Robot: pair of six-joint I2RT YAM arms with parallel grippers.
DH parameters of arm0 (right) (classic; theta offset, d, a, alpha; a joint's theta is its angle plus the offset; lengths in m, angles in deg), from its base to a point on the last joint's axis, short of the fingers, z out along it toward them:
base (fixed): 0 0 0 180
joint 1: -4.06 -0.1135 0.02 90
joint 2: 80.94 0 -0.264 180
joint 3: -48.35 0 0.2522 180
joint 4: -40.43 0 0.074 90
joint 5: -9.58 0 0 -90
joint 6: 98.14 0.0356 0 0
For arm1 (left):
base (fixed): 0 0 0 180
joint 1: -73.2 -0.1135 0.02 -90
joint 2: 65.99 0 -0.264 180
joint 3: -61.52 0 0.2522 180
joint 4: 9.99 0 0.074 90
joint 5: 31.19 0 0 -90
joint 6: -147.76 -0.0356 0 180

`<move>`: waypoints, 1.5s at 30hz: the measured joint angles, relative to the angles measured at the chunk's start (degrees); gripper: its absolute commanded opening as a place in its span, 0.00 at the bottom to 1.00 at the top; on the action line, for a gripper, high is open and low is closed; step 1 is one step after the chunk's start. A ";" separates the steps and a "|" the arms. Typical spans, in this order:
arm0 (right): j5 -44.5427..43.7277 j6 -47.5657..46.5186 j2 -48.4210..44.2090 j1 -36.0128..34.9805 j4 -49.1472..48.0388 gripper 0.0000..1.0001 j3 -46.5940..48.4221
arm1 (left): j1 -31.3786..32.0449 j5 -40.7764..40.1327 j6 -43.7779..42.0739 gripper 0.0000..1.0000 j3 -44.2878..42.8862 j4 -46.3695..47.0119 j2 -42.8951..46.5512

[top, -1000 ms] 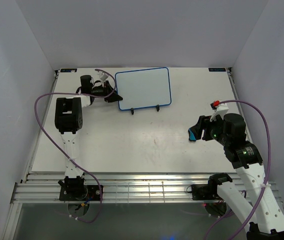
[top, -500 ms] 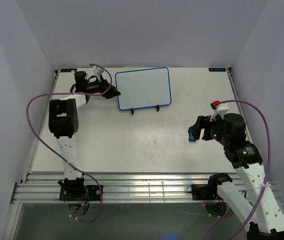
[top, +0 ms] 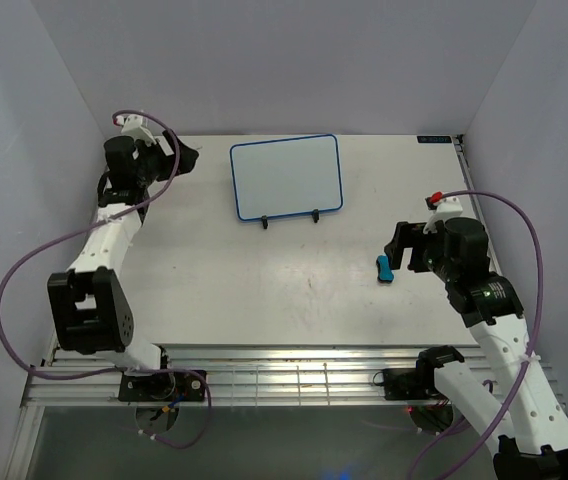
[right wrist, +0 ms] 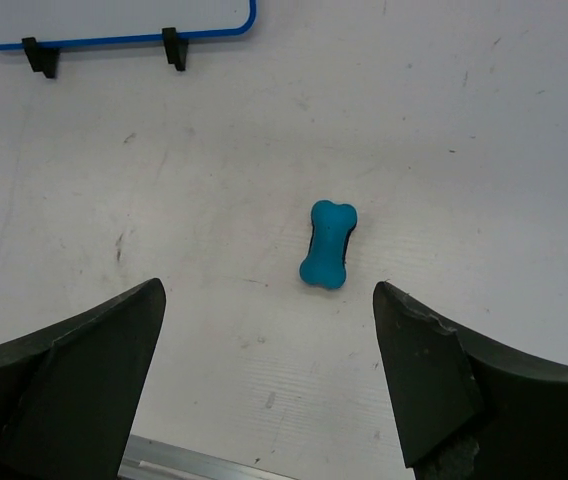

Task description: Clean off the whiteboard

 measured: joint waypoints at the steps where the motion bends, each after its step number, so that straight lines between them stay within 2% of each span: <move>1: -1.09 -0.11 0.09 0.00 0.57 0.90 0.72 | 1.01 -3.96 0.61 0.98 1.25 -3.10 3.80; 5: -4.02 -0.33 0.50 0.00 2.40 0.90 3.85 | 8.92 -15.91 0.37 0.98 6.36 -10.60 16.31; 8: -5.07 -0.59 0.68 0.00 4.20 0.90 6.27 | 14.71 -20.52 -0.63 0.98 12.17 -15.41 26.84; 14: -7.39 -1.38 0.04 0.00 8.22 0.90 9.01 | 14.53 -29.22 -4.22 0.98 20.31 -23.80 46.36; 20: -8.74 -1.75 -4.61 0.00 9.44 0.90 6.88 | 14.56 -31.28 -5.99 0.98 27.12 -28.89 59.98; 31: -11.39 -2.91 -8.83 0.00 9.68 0.90 6.84 | 14.84 -30.58 -6.58 0.98 27.06 -36.81 64.92; 45: -14.10 -3.37 -11.19 0.00 9.25 0.90 5.44 | 15.37 -31.41 -6.27 0.98 26.05 -37.18 64.22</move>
